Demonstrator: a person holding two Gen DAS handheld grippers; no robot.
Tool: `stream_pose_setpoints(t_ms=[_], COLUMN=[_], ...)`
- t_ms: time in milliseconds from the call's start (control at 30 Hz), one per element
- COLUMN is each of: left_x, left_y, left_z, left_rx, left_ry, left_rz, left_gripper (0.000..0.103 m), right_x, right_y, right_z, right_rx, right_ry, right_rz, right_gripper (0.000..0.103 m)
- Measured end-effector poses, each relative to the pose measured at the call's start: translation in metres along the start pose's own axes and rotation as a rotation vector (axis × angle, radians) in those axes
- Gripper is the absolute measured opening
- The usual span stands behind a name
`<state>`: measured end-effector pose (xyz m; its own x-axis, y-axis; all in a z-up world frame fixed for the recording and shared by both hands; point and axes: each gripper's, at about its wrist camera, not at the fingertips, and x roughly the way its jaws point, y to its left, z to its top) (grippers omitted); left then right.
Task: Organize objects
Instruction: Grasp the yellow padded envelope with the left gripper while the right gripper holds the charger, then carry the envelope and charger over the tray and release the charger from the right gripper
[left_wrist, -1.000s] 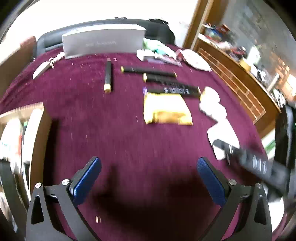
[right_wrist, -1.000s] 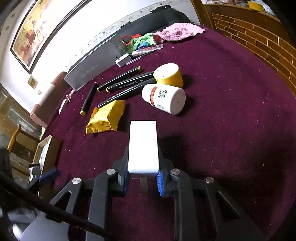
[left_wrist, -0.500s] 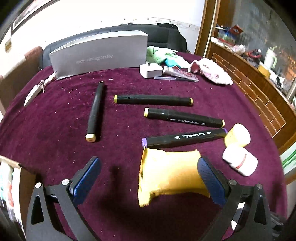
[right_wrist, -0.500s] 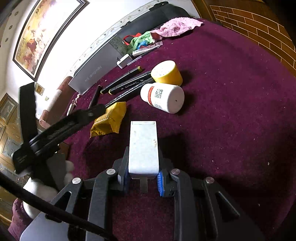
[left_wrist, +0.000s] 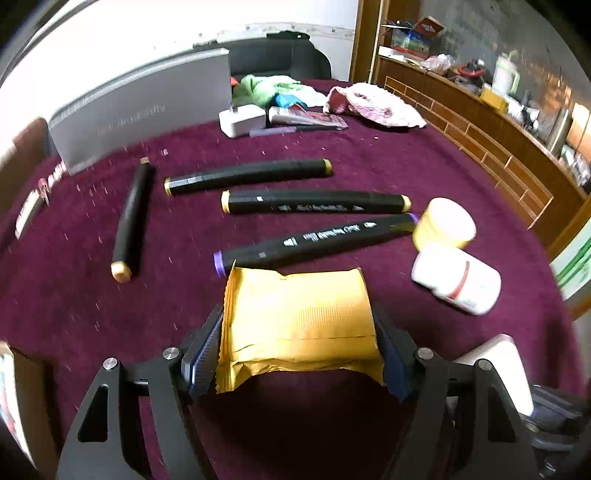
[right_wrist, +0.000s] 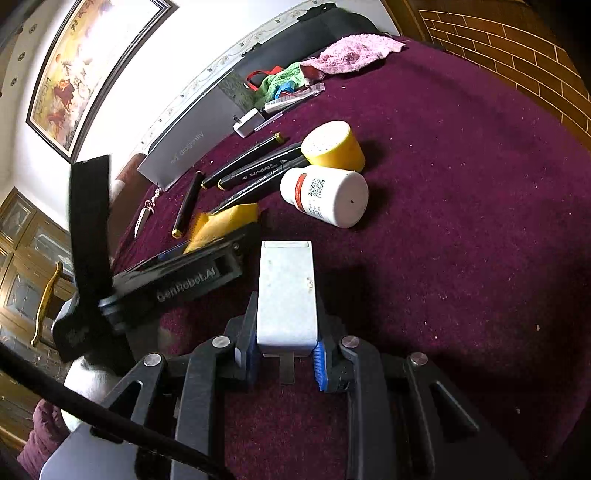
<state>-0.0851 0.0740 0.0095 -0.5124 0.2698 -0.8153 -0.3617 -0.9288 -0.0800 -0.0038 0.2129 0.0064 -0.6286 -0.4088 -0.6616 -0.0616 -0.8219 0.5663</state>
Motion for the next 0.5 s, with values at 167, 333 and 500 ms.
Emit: stream_pose_setpoints(t_ms=[167,333,500], left_x=[-0.022,-0.064,-0.127], left_y=[0.017,0.028,0.044], left_z=[-0.011,-0.031,-0.067], left_rx=[-0.072,-0.082,-0.075], left_ry=[-0.024,-0.077,-0.146], left_rz=[-0.049,-0.078,-0.131], left_gripper=[0.059,0.059,0.059], right_x=[0.0,0.001,0.003], right_y=[-0.001,-0.002,-0.003], right_z=[0.0,0.0,0.002], right_rx=[-0.001,-0.001,0.002], right_ry=[-0.004,-0.006,-0.009], right_rz=[0.004,0.009,0.014], right_gripper=[0.02,0.02,0.019])
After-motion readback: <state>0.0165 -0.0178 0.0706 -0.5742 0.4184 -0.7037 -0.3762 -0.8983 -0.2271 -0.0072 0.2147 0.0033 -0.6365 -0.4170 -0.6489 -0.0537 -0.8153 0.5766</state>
